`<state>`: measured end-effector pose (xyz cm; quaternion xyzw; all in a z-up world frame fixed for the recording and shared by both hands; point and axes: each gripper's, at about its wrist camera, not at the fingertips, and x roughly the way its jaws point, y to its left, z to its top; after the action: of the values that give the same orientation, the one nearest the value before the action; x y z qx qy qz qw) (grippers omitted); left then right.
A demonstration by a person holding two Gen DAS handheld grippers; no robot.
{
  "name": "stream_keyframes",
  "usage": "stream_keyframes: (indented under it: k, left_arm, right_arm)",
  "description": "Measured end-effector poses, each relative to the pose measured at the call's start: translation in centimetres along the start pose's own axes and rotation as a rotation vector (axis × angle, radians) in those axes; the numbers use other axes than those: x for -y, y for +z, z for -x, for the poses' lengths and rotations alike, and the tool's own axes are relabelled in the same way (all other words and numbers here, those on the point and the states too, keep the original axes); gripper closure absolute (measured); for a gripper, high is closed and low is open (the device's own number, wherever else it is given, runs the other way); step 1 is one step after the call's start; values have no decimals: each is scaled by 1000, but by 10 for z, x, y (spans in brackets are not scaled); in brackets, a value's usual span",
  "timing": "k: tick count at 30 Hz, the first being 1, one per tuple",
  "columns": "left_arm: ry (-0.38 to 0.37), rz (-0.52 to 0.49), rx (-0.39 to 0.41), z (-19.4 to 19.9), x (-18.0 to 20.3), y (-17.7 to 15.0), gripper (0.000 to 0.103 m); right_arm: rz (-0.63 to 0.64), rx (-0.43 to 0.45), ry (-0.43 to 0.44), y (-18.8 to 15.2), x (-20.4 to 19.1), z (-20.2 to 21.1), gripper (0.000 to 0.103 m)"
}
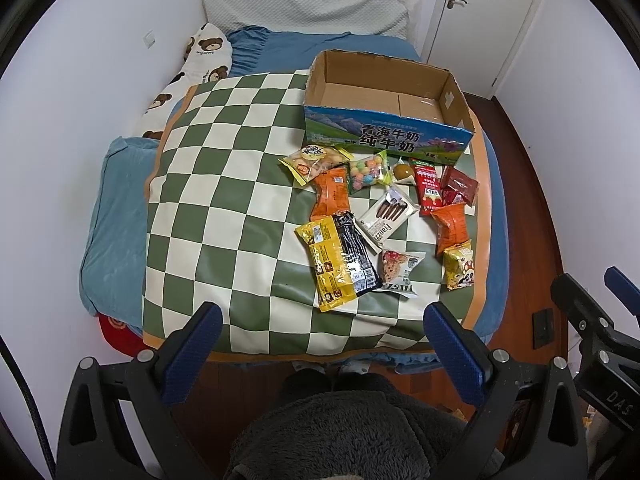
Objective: Organize snacks
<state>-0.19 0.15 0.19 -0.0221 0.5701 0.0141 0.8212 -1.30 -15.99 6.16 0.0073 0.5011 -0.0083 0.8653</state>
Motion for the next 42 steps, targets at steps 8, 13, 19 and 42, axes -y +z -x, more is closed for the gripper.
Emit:
stream_keyframes:
  k: [8,13,19,42]
  left_arm:
    - [0,-1,4,11,2,-2,0]
    - [1,2,4,13,4,-3,0]
    - [2,1,6,15,7,-3,0]
    - [-1,3,9,30,16,-18,0]
  right_arm:
    - [1,2,0,-2,3,2,0]
    - [3,3,-2,-3,3,3,0]
    - [3,2,4,-5,5,4,0]
    - [15,5,6,-8,9,7,0]
